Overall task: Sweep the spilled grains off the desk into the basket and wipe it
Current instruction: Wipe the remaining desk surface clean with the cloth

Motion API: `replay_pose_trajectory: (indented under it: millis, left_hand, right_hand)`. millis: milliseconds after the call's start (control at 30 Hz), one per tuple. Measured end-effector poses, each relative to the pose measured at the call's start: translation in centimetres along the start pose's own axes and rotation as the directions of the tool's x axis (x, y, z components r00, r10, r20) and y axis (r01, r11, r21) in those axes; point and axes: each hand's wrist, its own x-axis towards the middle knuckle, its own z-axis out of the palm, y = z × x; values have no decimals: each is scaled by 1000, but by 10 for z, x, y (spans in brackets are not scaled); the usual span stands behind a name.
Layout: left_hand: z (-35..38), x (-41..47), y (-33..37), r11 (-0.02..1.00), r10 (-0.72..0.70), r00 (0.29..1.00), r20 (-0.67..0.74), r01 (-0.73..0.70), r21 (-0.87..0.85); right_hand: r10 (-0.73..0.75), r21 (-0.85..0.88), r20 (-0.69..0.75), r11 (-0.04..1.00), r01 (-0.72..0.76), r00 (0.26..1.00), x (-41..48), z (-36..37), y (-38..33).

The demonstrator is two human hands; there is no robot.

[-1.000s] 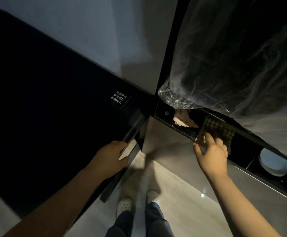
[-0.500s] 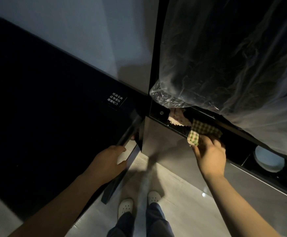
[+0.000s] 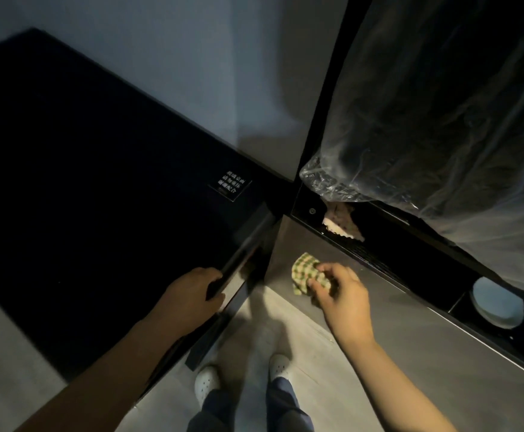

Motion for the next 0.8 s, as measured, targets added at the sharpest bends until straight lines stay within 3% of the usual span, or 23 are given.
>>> replay_pose_trajectory:
  millis: [200,400,600,800]
  left_hand:
    - [-25,-28,-72,994,-104,994,19,103,49]
    - [-48,-32,-130,985,-155,988,-27,157,70]
    - [-65,-6,-138,981,-163,984,-67,169,96]
    - [-74,38,-121,986,-121,989,-83,129,103]
  right_hand:
    - [38,6,112,999,-39,993,-14,41,-51]
    - [47,11,73,999,-48,996,-16,80,-90]
    - [75,-49,38,996,-73,996,7,106,-93]
    - [93,-38,-100,995,-97,991,61,113,-96]
